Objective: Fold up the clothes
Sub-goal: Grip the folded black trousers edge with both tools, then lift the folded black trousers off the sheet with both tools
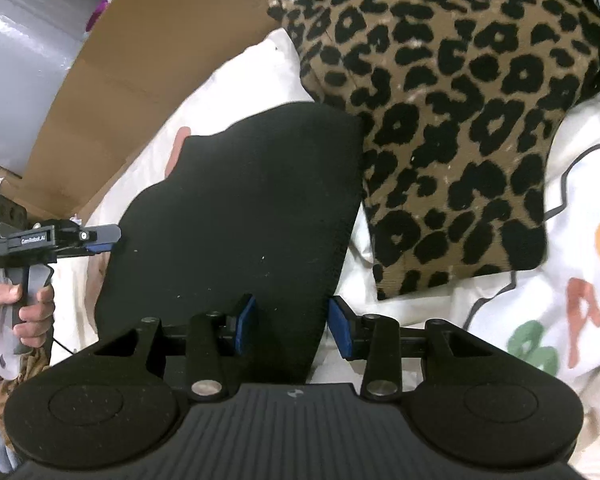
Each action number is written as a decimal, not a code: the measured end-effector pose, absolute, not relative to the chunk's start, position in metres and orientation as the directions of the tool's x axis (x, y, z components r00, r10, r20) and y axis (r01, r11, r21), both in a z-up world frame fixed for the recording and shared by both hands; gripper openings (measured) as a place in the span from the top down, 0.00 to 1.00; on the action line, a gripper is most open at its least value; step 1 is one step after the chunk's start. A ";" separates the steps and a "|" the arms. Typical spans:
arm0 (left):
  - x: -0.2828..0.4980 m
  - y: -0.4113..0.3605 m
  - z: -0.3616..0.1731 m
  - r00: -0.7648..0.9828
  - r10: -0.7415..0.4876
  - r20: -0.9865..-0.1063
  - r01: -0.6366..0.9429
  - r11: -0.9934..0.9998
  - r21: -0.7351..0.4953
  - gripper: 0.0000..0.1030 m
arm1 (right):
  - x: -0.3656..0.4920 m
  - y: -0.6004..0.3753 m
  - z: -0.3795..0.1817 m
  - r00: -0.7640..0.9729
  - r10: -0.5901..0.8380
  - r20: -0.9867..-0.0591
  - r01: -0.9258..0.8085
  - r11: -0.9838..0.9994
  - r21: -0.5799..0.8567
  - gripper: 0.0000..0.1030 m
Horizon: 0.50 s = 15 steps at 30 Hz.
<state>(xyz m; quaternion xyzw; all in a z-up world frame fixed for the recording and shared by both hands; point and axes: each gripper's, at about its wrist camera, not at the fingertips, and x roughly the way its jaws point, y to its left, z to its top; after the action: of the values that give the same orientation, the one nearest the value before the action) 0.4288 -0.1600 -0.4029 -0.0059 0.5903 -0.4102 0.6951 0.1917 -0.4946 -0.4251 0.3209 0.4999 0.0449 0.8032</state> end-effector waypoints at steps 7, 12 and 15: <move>0.429 -0.156 -0.409 -0.036 -0.597 -0.801 0.588 0.635 -0.500 0.59 | 0.200 -0.499 -0.425 0.505 0.449 -0.737 0.271 0.728 0.630 0.61; 0.439 -0.144 -0.409 -0.056 -0.630 -0.775 0.534 0.637 -0.556 0.64 | 0.198 -0.500 -0.421 0.520 0.485 -0.703 0.253 0.698 0.669 0.68; 0.439 -0.147 -0.410 -0.039 -0.606 -0.795 0.531 0.661 -0.530 0.39 | 0.198 -0.499 -0.426 0.516 0.484 -0.707 0.264 0.695 0.668 0.63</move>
<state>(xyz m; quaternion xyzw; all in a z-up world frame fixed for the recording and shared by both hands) 0.4393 -0.1475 -0.4097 -0.0315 0.5924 -0.4104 0.6926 0.1979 -0.4991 -0.4264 0.3839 0.4871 0.0704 0.7813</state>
